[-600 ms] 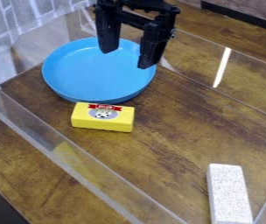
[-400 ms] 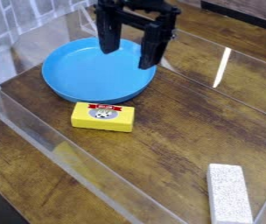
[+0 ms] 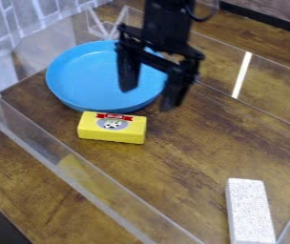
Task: Put the white object in the blue tray
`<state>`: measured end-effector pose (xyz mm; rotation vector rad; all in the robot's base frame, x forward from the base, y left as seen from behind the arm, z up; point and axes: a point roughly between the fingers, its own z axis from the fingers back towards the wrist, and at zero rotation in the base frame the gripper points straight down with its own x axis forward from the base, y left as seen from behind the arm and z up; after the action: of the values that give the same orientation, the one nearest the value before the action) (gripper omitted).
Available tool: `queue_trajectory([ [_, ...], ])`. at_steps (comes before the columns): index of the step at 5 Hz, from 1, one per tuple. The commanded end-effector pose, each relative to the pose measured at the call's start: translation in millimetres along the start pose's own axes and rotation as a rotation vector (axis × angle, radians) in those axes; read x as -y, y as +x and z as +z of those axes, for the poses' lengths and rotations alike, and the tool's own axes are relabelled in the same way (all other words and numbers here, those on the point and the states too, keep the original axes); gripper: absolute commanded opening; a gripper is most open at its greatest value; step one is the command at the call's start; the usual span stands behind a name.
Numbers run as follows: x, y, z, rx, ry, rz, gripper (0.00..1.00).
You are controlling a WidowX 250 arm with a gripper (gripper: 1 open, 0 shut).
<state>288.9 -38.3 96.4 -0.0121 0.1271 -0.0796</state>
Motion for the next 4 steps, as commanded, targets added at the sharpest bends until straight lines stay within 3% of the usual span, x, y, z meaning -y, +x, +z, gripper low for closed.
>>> queue_trajectory([
  [1,38.3,-5.8,6.2,0.044,-0.001,0.026,1.0],
  [2,72.1,-8.9,-1.6,0.056,-0.005,0.068,1.0],
  [4,94.1,18.8,-39.3,0.069,0.001,-0.016,1.0],
])
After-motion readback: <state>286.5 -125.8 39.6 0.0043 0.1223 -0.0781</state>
